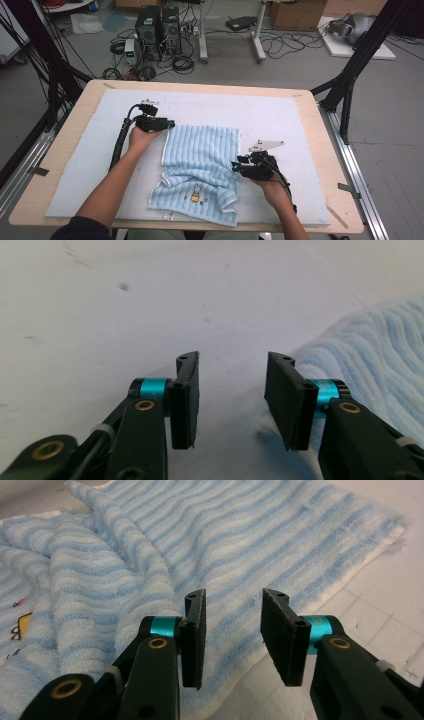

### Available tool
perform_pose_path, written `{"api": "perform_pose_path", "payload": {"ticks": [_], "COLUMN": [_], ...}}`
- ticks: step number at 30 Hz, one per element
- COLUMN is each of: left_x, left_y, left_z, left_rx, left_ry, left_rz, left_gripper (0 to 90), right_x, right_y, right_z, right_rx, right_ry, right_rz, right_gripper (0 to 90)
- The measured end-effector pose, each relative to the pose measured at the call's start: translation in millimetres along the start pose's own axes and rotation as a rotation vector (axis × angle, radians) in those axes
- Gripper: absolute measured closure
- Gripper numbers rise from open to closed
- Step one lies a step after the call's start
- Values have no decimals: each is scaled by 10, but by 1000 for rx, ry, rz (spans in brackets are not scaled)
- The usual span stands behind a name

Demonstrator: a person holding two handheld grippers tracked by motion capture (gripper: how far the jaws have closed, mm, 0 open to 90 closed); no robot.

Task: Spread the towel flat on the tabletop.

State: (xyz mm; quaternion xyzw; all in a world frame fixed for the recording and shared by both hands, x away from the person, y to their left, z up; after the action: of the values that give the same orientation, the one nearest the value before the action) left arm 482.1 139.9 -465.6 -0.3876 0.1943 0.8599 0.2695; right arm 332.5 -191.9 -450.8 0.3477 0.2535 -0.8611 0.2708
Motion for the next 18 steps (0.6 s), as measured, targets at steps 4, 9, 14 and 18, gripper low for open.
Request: {"api": "perform_pose_path", "payload": {"ticks": [4, 9, 14, 18], "left_x": [35, 96, 154, 161], "left_y": [168, 314, 479, 492], "left_z": [-45, -39, -4, -1], "left_rx": [-9, -61, -23, 4], "left_ry": [-56, -52, -25, -20], "left_rz": [-126, -235, -306, -290], "left_gripper": [499, 466, 705, 854], "right_x": [3, 6, 3, 5], "right_y": [3, 10, 10, 11], "right_z": [11, 15, 22, 19], "right_rx": [-2, -3, -3, -5], "right_ry": [5, 6, 14, 8], "right_rz": [0, -2, -1, -7], "right_gripper": [618, 613, 610, 609]}}
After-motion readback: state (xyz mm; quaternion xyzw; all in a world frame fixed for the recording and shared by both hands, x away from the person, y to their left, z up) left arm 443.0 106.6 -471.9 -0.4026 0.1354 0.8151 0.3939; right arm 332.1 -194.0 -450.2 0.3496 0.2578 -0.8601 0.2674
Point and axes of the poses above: each handheld gripper's, and its own axes: z roughly backward along the jaws, x roughly out of its underside, y roughly to its right, the point moved 4 cm from there along -z, roughly forward along the jaws, and after that the axes turned 8 degrees about -z, right-handed, at the moved point
